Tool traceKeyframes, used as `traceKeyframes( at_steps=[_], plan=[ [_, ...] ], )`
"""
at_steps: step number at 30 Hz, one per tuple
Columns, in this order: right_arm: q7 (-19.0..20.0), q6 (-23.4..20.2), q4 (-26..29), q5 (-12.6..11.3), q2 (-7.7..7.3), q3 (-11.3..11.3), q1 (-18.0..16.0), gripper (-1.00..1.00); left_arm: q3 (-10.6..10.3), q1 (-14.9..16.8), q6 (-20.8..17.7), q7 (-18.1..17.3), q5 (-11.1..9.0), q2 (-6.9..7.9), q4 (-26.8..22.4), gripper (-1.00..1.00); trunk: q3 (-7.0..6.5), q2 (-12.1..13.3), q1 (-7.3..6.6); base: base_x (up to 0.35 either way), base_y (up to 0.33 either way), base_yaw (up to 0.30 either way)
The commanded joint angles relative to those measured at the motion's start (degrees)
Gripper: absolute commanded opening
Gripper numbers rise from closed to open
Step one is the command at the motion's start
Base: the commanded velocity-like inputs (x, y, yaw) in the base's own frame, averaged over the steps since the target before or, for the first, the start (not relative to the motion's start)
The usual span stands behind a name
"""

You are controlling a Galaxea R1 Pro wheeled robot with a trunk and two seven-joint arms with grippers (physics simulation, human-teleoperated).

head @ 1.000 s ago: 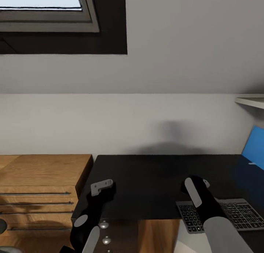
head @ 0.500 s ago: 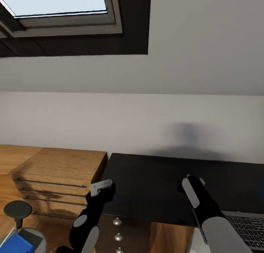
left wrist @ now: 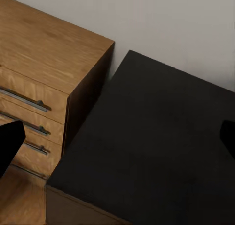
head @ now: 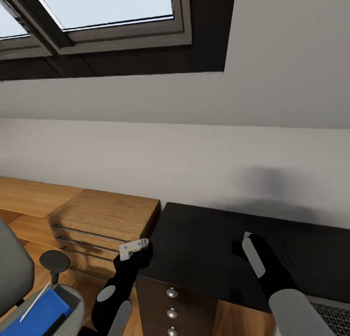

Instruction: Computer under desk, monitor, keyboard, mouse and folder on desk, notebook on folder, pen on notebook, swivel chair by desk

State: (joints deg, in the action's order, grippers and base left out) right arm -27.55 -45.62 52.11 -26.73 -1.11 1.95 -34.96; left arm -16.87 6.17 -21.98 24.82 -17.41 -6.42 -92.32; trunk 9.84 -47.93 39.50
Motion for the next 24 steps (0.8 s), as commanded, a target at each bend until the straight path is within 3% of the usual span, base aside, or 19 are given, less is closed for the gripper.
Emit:
traceKeyframes(
  at_steps=[1,8,14,24],
  plan=[
    [-0.09,-0.47,0.1,-0.69,-0.03,-0.03,-0.02,-1.0,-0.09,0.07,-0.16,0.5,-0.52,0.01,-0.05,1.0,0.09,-0.07,0.01,0.0,0.0,0.273],
    [1.53,-1.24,0.1,-0.7,-0.05,-0.03,-0.02,-1.0,-0.09,0.07,-0.15,0.5,-0.52,0.01,-0.05,1.0,0.09,-0.07,0.01,0.0,0.0,0.273],
    [5.32,-2.73,0.1,-0.69,-0.19,-0.25,-0.02,-1.0,-0.09,0.07,-0.13,0.5,-0.52,0.01,-0.07,1.0,0.09,-0.07,0.01,0.0,0.0,0.273],
    [7.33,-3.26,0.06,-0.62,-0.19,-0.35,-0.02,-1.0,-0.09,0.07,-0.15,0.5,-0.52,0.01,-0.11,1.0,0.09,-0.07,0.01,0.0,0.0,0.273]
  ],
)
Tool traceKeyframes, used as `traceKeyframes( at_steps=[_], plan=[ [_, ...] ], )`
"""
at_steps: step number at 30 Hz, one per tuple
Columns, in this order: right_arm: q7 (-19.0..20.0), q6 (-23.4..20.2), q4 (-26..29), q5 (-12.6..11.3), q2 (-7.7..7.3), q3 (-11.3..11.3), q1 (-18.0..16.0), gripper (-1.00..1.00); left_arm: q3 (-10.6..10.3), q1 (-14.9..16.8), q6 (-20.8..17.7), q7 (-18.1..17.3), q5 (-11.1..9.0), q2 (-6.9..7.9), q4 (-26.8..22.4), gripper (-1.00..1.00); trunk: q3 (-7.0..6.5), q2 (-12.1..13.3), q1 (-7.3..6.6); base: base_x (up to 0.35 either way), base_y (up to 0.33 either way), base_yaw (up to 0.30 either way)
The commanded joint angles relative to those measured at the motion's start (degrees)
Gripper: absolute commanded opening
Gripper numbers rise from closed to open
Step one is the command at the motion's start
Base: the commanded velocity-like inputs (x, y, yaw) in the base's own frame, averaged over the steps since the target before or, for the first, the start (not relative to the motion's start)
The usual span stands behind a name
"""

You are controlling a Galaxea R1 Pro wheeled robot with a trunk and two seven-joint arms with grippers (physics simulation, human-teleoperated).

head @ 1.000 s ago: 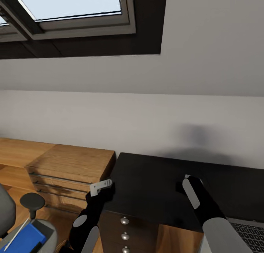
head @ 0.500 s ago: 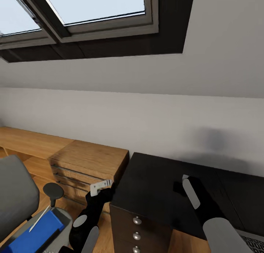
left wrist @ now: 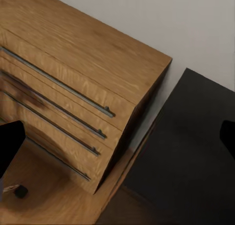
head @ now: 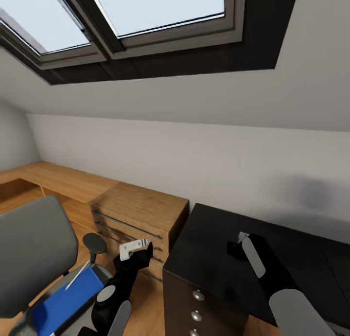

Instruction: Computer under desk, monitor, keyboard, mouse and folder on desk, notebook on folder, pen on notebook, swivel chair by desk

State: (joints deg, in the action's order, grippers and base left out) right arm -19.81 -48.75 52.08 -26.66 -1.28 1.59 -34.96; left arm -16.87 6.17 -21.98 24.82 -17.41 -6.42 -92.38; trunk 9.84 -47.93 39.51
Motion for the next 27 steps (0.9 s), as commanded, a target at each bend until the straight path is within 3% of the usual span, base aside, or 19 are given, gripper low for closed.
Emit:
traceKeyframes(
  at_steps=[1,19,23,27],
  plan=[
    [-0.07,-0.14,0.07,-0.66,-0.02,0.01,-0.02,-1.0,-0.09,0.07,-0.16,0.5,-0.52,0.01,-0.07,1.0,0.09,-0.07,0.01,0.0,0.0,0.273],
    [0.98,-0.2,-0.11,-0.59,-0.06,-0.19,0.18,-1.0,-0.09,0.07,-0.09,0.5,-0.52,0.01,-0.08,1.0,0.09,-0.07,0.01,0.0,0.0,0.273],
    [3.84,-0.2,-0.2,-0.57,-0.11,-2.77,0.45,-1.0,-0.09,0.07,-0.08,0.5,-0.52,0.01,-0.08,1.0,0.09,-0.07,0.01,0.0,0.0,0.273],
    [5.43,-0.14,-0.25,-0.51,-0.18,-3.54,0.49,-1.0,-0.09,0.07,-0.08,0.5,-0.52,0.01,-0.08,1.0,0.09,-0.07,0.01,0.0,0.0,0.273]
  ],
)
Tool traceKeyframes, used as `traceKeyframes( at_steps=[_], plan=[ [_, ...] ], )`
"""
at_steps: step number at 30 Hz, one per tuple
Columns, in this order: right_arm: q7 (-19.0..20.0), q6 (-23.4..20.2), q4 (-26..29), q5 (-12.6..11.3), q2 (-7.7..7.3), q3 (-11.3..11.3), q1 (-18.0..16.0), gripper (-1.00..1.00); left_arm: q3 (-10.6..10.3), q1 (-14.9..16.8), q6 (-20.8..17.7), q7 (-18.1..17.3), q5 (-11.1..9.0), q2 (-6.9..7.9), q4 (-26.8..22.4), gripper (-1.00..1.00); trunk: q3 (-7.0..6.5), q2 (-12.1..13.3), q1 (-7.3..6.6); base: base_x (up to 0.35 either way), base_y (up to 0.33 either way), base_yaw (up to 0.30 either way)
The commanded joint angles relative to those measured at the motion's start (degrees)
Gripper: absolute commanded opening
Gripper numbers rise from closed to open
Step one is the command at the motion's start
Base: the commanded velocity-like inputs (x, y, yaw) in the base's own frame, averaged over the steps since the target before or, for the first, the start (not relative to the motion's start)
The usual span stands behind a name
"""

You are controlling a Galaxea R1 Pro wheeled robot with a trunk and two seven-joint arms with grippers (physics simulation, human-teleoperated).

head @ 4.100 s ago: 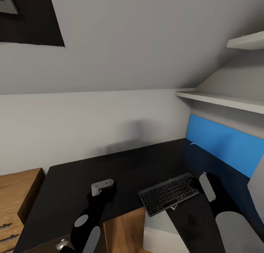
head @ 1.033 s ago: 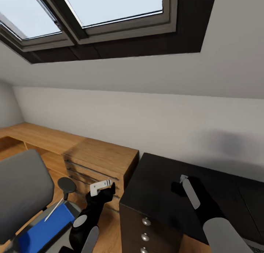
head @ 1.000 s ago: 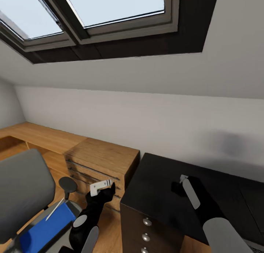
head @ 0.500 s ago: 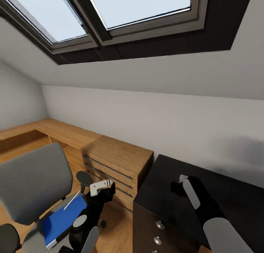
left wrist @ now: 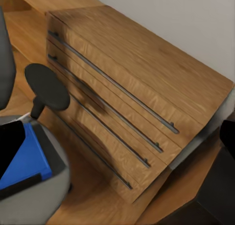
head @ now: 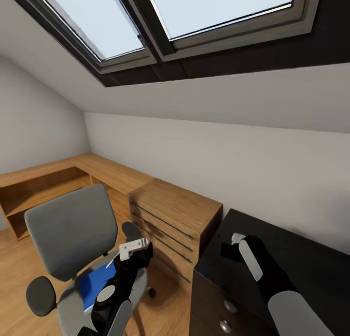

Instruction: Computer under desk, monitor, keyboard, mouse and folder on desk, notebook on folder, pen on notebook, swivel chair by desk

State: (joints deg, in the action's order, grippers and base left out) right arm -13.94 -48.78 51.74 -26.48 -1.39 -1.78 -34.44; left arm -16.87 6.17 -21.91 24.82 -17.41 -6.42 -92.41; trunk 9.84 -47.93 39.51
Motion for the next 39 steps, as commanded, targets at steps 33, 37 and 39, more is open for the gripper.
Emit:
traceKeyframes(
  at_steps=[33,37,39],
  plan=[
    [1.59,5.93,-5.46,0.77,-1.95,-8.11,-0.02,-1.0,1.36,0.07,0.02,0.49,-0.7,-0.26,-0.14,1.0,0.24,-0.07,0.01,0.0,0.0,0.072],
    [5.36,11.44,-7.72,3.75,-1.95,-10.72,-0.02,-1.0,1.39,0.07,0.02,0.49,-0.7,-0.22,-0.14,1.0,0.24,-0.07,0.01,0.0,0.0,0.0],
    [7.33,14.25,-8.66,4.67,-2.0,-11.83,-0.02,-1.0,1.38,0.07,0.02,0.49,-0.7,-0.19,-0.14,1.0,0.24,-0.07,0.01,0.0,0.0,0.0]
  ],
)
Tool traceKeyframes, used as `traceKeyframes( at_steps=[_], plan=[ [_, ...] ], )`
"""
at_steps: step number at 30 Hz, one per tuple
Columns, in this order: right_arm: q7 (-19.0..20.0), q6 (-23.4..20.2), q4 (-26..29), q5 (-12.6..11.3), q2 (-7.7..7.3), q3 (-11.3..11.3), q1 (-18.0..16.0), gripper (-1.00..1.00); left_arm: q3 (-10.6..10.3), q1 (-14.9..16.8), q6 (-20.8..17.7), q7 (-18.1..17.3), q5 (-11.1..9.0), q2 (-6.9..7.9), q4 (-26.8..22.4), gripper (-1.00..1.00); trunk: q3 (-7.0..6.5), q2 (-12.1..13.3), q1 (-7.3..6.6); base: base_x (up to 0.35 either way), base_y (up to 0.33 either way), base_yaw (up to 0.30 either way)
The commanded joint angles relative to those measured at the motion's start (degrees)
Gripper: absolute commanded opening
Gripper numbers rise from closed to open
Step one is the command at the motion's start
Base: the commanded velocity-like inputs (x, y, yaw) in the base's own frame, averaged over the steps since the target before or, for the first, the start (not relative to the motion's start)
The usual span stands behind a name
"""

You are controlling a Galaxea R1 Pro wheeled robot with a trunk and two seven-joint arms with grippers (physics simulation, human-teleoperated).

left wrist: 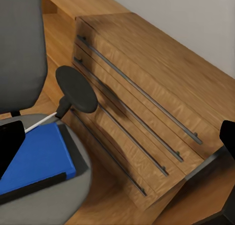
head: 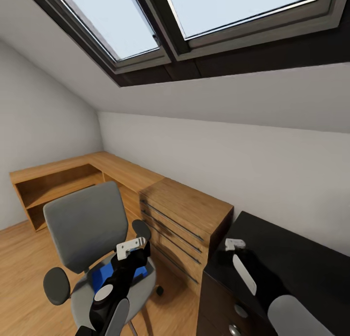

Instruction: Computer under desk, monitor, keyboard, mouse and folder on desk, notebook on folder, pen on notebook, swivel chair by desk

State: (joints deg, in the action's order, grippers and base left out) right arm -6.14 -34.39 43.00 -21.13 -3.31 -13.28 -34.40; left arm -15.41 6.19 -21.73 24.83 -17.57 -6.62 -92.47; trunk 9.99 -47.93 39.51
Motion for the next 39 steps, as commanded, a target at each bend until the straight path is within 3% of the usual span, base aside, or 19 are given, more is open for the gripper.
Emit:
traceKeyframes(
  at_steps=[1,5,6,7,8,12,22,39],
  plan=[
    [0.12,1.16,-0.52,-0.01,-0.08,-0.69,-0.05,-1.0,-0.1,0.05,-0.15,0.48,-0.53,0.01,-0.08,1.0,0.09,-0.07,0.01,0.0,0.0,0.0],
    [0.84,4.84,-2.97,1.81,-0.01,-1.14,-0.05,-1.0,-0.13,0.05,-0.15,0.48,-0.53,0.02,-0.08,1.0,0.09,-0.07,0.01,0.0,0.0,0.0],
    [0.98,6.9,-4.56,2.66,0.04,-1.23,-0.05,-1.0,-0.17,0.05,-0.15,0.48,-0.53,0.02,-0.08,1.0,0.09,-0.07,0.01,0.0,0.0,0.0],
    [1.16,12.11,-8.81,5.31,0.13,-1.31,-0.07,-1.0,-0.21,0.05,-0.15,0.48,-0.53,0.03,-0.08,1.0,0.09,-0.07,0.01,0.0,0.0,0.0],
    [1.25,13.73,-10.36,6.39,0.17,-1.31,-0.09,-1.0,-0.22,0.05,-0.15,0.48,-0.53,0.03,-0.08,1.0,0.09,-0.07,0.01,0.0,0.0,0.0],
    [1.37,16.15,-13.08,8.24,0.29,-1.31,-0.13,-1.0,-0.27,0.05,-0.15,0.48,-0.53,0.03,-0.08,1.0,0.09,-0.07,0.01,0.0,0.0,0.0],
    [1.33,16.53,-15.61,8.14,0.29,-1.0,-0.39,-1.0,-0.63,0.05,-0.15,0.48,-0.53,-0.11,-0.08,1.0,0.09,-0.07,0.01,0.0,0.0,0.0],
    [1.35,16.6,-15.65,8.12,0.27,-0.96,-0.4,-1.0,-1.26,0.05,-0.28,0.48,-0.53,-0.15,-0.08,1.0,3.14,-6.89,3.75,0.0,0.0,0.0]
  ],
)
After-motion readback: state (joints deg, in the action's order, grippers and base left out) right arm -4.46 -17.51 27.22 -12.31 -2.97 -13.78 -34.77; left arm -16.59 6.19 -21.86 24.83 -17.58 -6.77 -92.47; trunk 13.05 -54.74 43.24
